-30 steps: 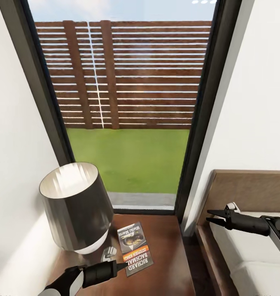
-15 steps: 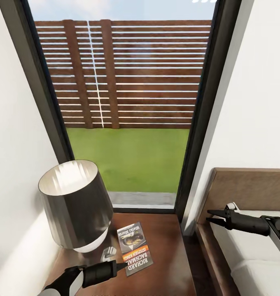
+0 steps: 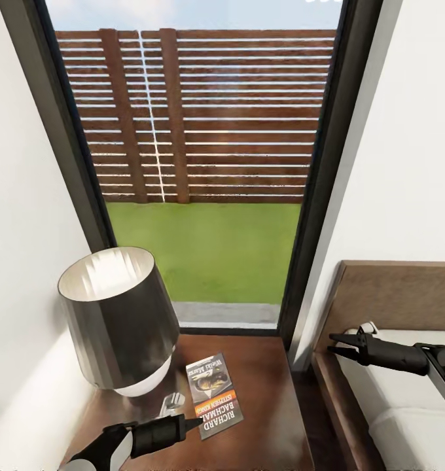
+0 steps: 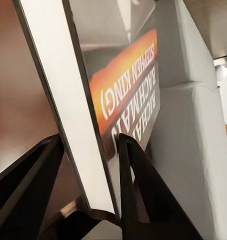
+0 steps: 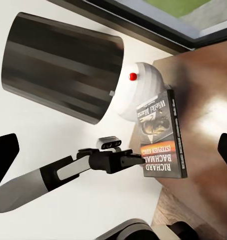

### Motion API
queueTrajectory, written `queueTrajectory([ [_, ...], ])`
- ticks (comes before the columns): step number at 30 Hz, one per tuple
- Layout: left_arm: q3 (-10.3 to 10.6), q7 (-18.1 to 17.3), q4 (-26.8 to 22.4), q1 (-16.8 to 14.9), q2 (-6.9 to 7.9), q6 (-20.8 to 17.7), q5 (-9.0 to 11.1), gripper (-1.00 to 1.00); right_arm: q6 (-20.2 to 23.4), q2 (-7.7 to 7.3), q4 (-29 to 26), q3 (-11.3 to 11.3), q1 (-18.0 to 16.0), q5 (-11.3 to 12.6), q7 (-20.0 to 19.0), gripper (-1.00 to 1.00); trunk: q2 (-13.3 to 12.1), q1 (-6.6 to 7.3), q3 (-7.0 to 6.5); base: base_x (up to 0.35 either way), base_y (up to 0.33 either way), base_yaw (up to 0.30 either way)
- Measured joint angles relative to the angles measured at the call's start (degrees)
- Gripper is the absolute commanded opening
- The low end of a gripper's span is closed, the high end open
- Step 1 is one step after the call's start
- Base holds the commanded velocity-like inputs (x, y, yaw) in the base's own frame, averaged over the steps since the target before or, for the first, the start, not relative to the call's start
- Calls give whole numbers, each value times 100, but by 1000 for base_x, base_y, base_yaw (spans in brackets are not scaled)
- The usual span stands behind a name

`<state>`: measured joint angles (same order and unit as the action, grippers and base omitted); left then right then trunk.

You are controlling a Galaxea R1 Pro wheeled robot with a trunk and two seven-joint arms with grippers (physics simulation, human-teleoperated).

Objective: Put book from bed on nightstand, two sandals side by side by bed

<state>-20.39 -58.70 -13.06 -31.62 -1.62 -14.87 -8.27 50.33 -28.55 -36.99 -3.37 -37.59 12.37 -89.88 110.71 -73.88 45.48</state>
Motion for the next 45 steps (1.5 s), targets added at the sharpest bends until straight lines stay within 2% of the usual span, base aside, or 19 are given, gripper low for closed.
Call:
queueTrajectory([
  [17, 0, 0, 0, 0, 0, 0, 1, -100, 2, 0, 0, 1, 0, 0, 0, 100, 682, -374, 305, 0, 0, 0],
  [26, -2, 0, 0, 0, 0, -2, 7, -100, 3, 0, 0, 1, 0, 1, 0, 100, 683, -374, 306, 0, 0, 0],
  [36, 1, 0, 0, 0, 0, 0, 3, -100, 0, -1, 0, -1, 0, 0, 0, 100, 1083, -593, 485, 0, 0, 0],
  [45, -2, 0, 0, 0, 0, -2, 8, -100, 2, 0, 0, 0, 0, 0, 0, 100, 1084, -594, 485, 0, 0, 0],
])
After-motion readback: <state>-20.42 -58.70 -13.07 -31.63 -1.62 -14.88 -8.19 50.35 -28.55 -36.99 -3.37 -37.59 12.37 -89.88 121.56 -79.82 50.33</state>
